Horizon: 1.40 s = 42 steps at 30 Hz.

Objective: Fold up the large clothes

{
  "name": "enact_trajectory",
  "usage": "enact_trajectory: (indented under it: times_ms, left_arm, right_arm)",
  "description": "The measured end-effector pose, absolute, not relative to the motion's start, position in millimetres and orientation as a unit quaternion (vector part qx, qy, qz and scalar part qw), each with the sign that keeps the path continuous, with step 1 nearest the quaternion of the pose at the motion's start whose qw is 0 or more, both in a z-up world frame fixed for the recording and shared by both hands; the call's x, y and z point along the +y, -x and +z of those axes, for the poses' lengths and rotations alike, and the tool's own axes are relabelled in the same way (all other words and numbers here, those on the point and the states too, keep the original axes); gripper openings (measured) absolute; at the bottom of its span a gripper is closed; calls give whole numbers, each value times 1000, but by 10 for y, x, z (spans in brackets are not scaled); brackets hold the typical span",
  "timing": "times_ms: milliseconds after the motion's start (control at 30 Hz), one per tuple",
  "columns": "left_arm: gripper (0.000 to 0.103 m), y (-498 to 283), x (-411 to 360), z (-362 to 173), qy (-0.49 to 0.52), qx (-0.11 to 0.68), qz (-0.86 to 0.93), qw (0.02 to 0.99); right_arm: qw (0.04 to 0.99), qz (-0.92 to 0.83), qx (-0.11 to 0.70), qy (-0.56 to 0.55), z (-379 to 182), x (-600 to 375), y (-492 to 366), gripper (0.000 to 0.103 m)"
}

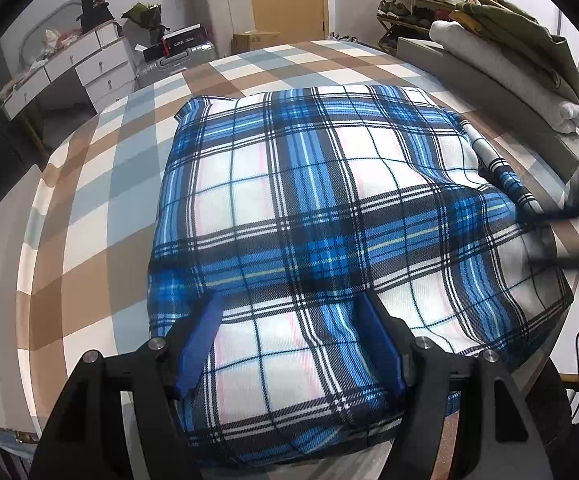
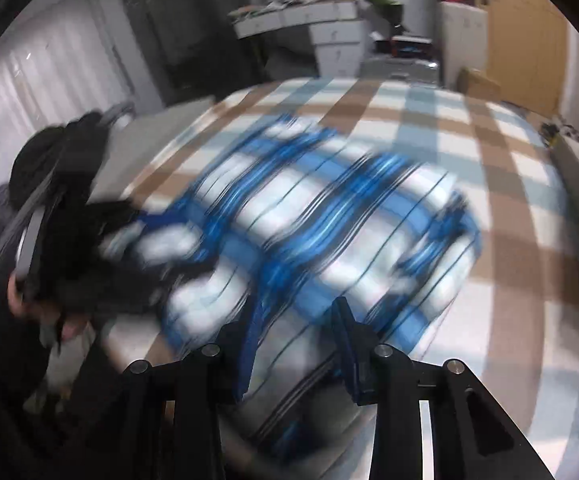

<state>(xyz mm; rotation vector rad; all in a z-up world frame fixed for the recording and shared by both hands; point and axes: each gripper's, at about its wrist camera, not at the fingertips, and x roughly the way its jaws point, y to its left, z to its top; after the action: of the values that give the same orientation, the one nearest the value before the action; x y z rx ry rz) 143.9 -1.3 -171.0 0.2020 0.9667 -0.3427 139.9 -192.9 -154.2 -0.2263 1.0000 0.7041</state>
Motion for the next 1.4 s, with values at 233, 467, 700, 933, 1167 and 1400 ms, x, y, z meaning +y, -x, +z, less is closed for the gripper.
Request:
enact_trajectory:
  times_ms: [233, 467, 700, 933, 1167, 1400]
  left_arm:
    - [66, -1413, -24, -1711, -97, 457, -165, 869]
    - [67, -1399, -32, -1704, -97, 456, -164, 870]
    - [67, -1571, -100, -1204, -141, 426, -163, 879]
    - [67, -2501, -323, -1559, -126, 525, -227, 811]
    - [69, -2476, -47, -1442, -81, 532, -239, 809]
    - [79, -2414, 456, -1629, -59, 555, -165, 813]
  right_arm:
    - [817, 325, 458, 132, -1569, -1772, -1097, 48]
    - [812, 295, 491, 114, -1581, -1823, -1113, 46]
    - [823, 278, 486, 91, -1605, -1894, -1201, 47]
    - [819, 288, 493, 64, -1647, -1848, -1204, 53]
    - [827, 296, 476, -37, -1318, -2348, -1321, 54]
    - [820, 223, 514, -116, -1394, -2663, -1852, 72]
